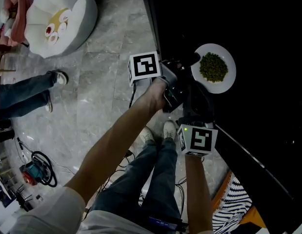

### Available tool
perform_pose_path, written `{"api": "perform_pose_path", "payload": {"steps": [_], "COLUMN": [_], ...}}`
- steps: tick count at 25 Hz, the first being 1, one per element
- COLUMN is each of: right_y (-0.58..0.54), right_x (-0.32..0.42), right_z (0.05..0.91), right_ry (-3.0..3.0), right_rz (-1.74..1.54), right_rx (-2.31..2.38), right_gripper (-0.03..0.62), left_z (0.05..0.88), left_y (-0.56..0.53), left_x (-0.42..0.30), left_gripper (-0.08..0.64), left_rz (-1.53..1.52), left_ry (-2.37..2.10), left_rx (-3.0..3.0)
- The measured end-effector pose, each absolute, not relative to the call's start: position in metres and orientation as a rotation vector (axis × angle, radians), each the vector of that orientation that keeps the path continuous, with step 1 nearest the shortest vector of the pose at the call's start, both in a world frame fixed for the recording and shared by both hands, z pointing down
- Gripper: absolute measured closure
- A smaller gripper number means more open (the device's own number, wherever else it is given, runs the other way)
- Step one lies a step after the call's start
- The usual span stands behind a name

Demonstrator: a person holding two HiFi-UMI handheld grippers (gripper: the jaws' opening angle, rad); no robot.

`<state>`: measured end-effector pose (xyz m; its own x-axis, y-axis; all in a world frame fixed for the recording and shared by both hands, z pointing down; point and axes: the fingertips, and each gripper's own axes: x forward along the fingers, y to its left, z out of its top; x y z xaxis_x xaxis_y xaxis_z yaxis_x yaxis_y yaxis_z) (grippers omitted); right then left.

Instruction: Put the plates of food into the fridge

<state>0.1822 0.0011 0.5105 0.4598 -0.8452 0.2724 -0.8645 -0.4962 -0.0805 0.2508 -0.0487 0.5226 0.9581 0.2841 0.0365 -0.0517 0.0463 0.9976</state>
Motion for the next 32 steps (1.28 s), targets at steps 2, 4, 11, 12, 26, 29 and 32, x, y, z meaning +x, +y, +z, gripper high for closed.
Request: {"api": "perform_pose_path", "payload": {"steps": [2, 4, 11, 12, 26, 29, 32], "right_y": [0.001, 0.001, -0.003, -0.003, 0.001, 0.006, 0.008], "right_x": [0.184, 0.186, 0.192, 0.192, 0.203, 0.212, 0.216], "right_z": [0.511, 0.513, 0.516, 0.516, 0.515, 0.515, 0.514], "right_ry": [-1.526, -1.513, -1.489, -1.487, -1.444, -1.408, -1.384], "right_rz": [0.426, 0.427, 0.435, 0.435, 0.439, 0.447, 0.454], "right_rx": [2.627, 2.630, 2.648, 2.649, 2.663, 2.690, 2.708], "right_gripper": [0.582, 0.583, 0.582, 0.583, 0.583, 0.583, 0.582], "left_z": [0.521, 0.522, 0.524, 0.524, 0.521, 0.521, 0.520], "left_y": [-0.046, -0.040, -0.027, -0.027, -0.024, -0.024, -0.026], "left_x": [0.252, 0.252, 0.250, 0.250, 0.253, 0.254, 0.252], "left_gripper": [0.540, 0.532, 0.511, 0.512, 0.512, 0.512, 0.511], "left_rz": [0.264, 0.285, 0.337, 0.335, 0.375, 0.383, 0.378], "left_ry": [0.213, 0.238, 0.305, 0.303, 0.333, 0.327, 0.317], "left_rx": [1.525, 1.526, 1.517, 1.515, 1.558, 1.568, 1.555]}}
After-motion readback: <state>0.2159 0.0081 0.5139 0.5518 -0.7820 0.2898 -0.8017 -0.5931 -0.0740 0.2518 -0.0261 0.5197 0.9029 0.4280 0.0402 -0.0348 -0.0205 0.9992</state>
